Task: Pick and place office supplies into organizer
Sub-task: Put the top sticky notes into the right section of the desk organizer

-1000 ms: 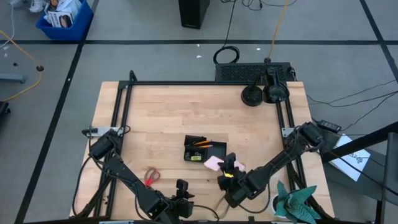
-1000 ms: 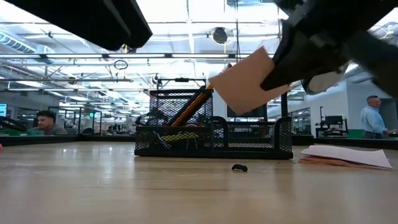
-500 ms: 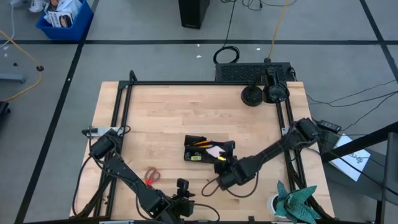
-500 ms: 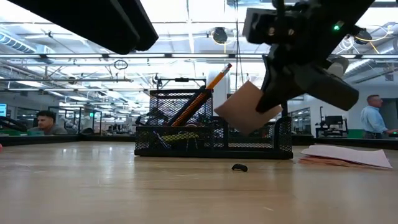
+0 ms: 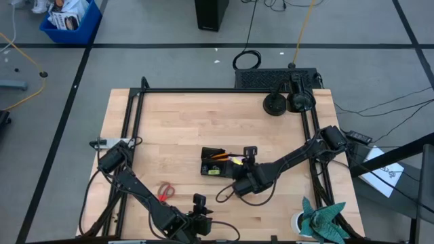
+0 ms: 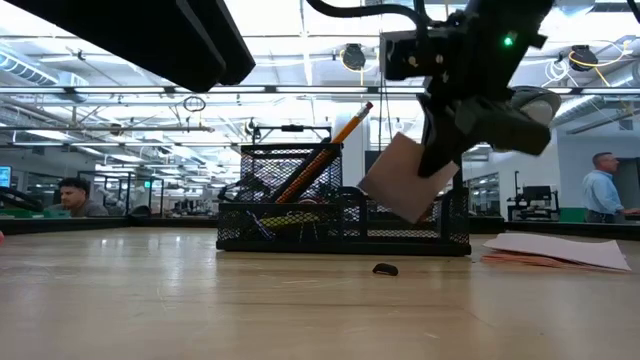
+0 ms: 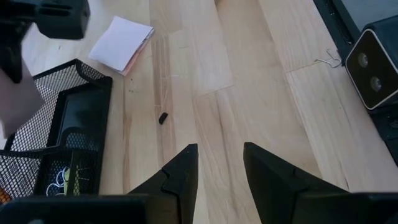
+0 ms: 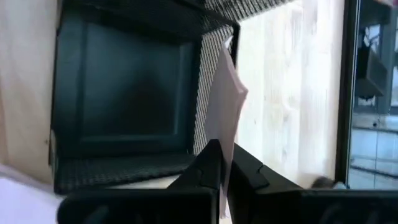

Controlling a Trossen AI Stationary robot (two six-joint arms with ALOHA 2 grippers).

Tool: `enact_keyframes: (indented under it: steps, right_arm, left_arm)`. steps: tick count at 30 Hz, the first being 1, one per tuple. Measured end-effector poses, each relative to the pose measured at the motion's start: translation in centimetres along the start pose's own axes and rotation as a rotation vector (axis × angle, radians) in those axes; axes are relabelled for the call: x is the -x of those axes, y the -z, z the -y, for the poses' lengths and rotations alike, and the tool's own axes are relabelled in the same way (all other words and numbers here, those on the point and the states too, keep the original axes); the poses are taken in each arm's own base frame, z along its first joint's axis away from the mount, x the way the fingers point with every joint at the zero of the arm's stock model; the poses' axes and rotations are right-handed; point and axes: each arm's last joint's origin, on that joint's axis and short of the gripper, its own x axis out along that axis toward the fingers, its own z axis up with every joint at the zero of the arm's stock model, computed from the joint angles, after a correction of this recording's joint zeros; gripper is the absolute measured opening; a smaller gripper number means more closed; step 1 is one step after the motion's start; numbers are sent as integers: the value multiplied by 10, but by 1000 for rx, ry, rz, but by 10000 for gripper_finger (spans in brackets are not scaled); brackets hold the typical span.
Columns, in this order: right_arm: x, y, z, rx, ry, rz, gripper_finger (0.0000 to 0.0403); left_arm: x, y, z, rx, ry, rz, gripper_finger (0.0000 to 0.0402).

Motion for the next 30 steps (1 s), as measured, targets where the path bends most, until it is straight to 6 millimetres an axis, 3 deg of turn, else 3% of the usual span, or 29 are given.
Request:
enact_keyframes:
  steps: [6, 19, 30]
  right_arm:
    - [3, -4, 1, -54, -54, -12, 0]
    - [-26, -11, -11, 5, -89, -141, 0]
    - [-35, -40, -13, -33, -73, -235, 0]
  left_arm:
    - [0, 0, 0, -1, 0, 1, 136]
    - [0, 0, 0, -1, 0, 0, 136]
    - [0, 0, 0, 8, 1, -2, 136]
